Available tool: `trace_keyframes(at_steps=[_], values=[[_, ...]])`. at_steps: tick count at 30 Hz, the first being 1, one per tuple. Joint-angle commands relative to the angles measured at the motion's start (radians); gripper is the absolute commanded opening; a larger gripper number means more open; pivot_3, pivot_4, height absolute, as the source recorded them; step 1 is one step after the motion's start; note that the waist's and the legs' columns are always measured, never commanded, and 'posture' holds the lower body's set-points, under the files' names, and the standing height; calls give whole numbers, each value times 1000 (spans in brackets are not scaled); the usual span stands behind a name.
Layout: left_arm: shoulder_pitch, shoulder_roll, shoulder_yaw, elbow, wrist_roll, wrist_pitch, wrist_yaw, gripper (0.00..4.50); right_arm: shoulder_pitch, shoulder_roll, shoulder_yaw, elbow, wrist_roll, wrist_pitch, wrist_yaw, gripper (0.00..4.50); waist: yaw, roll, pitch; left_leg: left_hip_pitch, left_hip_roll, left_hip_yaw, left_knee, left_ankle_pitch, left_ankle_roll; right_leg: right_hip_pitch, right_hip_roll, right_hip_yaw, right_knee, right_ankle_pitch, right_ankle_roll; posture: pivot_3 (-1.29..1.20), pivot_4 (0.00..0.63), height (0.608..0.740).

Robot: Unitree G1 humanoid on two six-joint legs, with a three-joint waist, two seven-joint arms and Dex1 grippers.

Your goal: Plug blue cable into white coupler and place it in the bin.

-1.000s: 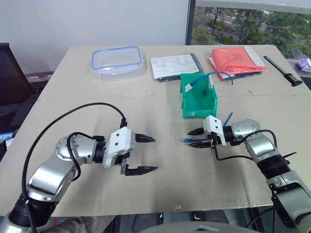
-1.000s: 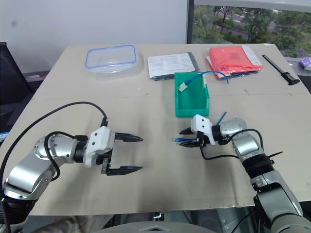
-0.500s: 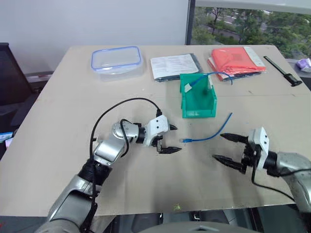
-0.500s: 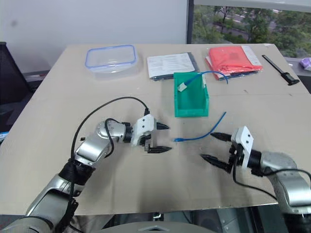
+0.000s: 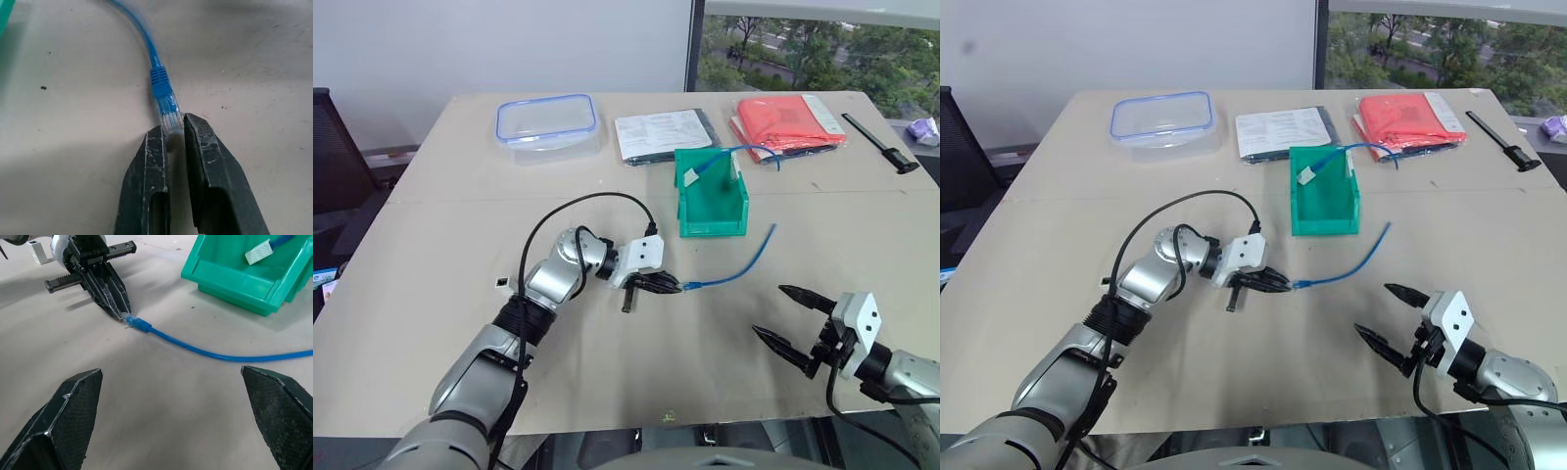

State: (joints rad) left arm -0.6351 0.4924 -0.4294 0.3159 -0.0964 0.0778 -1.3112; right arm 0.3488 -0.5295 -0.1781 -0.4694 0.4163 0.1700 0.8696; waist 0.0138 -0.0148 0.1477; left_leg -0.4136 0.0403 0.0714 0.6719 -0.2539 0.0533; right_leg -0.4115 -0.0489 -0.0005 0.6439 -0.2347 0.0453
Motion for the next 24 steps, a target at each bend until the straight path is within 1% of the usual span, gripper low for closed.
trace_keyframes(at_steps=[1,2,4,7,10,13,15,19,23,24], values=[[6,-18,1,9,12,-7,-3,30,-10,-1,7,-20,27,4,-7,4500,0,0,0,0,0,0,0,0,0,0,0,0,0,0,0,0,150,740],[6,-24,5,10,8,-4,1,30,-11,0,10,-22,37,13,-8,4500,1,0,0,0,0,0,0,0,0,0,0,0,0,0,0,0,150,740],[19,-51,40,-33,-58,77,6,30,2,8,5,-62,173,140,-30,4500,2,0,0,0,0,0,0,0,0,0,0,0,0,0,0,0,150,740],[44,-109,119,-149,-220,308,29,30,35,7,14,-119,418,345,-69,4500,1,0,0,-1,3,0,0,0,0,0,-1,0,0,0,0,0,150,740],[69,-131,157,-253,-334,490,42,30,36,22,34,-139,564,456,-122,4500,-1,-1,0,-2,3,-1,0,0,0,0,-2,-1,0,0,0,0,150,740],[93,-142,189,-337,-449,653,63,30,-5,84,38,-139,681,497,-217,4500,-6,0,0,0,4,-1,0,0,0,0,-1,-1,1,0,0,0,150,740],[106,-142,201,-368,-498,725,75,30,-37,128,31,-137,746,505,-284,4500,-7,0,0,1,4,-1,0,0,0,0,0,-1,2,0,0,0,150,740],[117,-140,208,-388,-533,782,99,30,-78,176,18,-138,836,504,-367,4500,-2,0,0,0,2,-2,0,0,0,0,0,-1,3,0,0,0,150,740],[113,-143,207,-388,-548,797,108,30,-112,200,27,-137,869,490,-414,4500,-1,0,0,-1,1,-2,0,0,0,0,-1,-1,1,0,0,0,150,740],[110,-147,211,-386,-557,803,112,3,-119,200,30,-137,869,489,-417,4241,-1,0,0,-1,1,-2,0,0,0,0,-1,-1,1,0,0,0,150,740]])
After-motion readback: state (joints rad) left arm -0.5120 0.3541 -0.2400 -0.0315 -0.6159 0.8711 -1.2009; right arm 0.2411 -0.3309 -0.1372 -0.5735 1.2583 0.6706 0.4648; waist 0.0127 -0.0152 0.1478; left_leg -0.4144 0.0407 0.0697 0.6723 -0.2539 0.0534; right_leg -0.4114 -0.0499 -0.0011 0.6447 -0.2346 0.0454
